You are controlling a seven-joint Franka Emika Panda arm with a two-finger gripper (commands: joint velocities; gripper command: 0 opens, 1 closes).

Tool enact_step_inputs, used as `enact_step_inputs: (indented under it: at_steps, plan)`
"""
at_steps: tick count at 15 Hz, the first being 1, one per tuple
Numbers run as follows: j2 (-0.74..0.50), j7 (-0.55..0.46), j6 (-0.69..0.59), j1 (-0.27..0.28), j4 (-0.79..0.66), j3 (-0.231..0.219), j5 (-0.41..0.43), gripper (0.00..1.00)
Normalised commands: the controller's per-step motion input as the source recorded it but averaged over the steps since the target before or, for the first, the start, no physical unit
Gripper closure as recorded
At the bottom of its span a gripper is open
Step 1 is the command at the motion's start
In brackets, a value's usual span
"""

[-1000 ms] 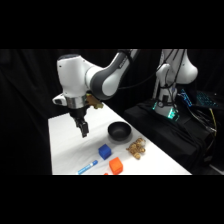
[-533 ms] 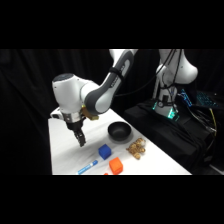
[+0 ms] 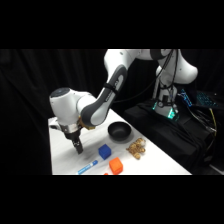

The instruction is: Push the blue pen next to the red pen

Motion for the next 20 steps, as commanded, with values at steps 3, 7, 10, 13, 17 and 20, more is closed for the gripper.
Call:
enact_step_inputs:
  at_steps: [3, 7, 10, 13, 17, 20]
  plan:
    - [0.29, 0.04, -0.09, 0.025, 0.39, -0.030, -0.019, 0.00]
    - [0.22, 0.04, -0.11, 0.044, 0.35, -0.033, -0.025, 0.00]
    - [0.16, 0.07, -0.11, 0.101, 0.29, -0.048, -0.059, 0.00]
    - [0.11, 0.11, -0.09, 0.147, 0.21, -0.066, -0.097, 0.00]
    - [0.05, 0.17, -0.05, 0.216, 0.07, -0.099, -0.158, 0.00]
    - [-0.01, 0.21, -0.02, 0.254, -0.04, -0.127, -0.197, 0.00]
